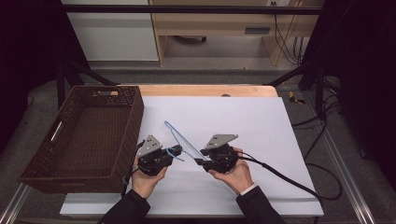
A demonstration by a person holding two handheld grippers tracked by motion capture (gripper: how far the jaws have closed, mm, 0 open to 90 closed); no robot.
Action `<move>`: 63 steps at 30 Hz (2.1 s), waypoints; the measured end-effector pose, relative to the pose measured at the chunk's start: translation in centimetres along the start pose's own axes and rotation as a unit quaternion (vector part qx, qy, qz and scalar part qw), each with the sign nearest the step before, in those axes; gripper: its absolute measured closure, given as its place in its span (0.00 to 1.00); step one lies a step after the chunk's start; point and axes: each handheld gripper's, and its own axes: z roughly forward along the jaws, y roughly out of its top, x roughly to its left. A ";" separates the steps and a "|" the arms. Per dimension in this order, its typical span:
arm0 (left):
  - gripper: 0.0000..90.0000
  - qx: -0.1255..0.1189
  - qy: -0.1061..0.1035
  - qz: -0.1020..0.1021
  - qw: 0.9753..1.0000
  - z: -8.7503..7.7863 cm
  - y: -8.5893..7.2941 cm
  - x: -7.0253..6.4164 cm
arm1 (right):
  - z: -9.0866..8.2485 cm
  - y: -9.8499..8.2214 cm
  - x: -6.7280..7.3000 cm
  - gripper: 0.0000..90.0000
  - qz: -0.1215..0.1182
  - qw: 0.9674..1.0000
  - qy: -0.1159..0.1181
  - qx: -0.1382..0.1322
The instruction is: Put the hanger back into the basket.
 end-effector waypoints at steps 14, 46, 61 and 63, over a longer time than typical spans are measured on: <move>0.94 0.002 0.002 0.013 1.000 0.5 0.4 -0.7 | 1.6 -0.2 0.7 0.96 -0.017 0.999 -0.020 0.039; 0.31 0.020 -0.035 0.140 0.989 -4.9 3.6 0.4 | -5.2 1.0 -0.7 0.98 -0.026 0.999 0.041 -0.017; 0.45 0.098 -0.043 0.239 0.965 -1.7 4.7 -1.3 | -6.2 0.8 -0.2 0.98 -0.038 0.993 0.111 -0.008; 0.51 0.102 -0.042 0.252 0.961 -1.4 4.6 -1.6 | -6.2 0.8 -0.2 0.98 -0.038 0.993 0.115 -0.007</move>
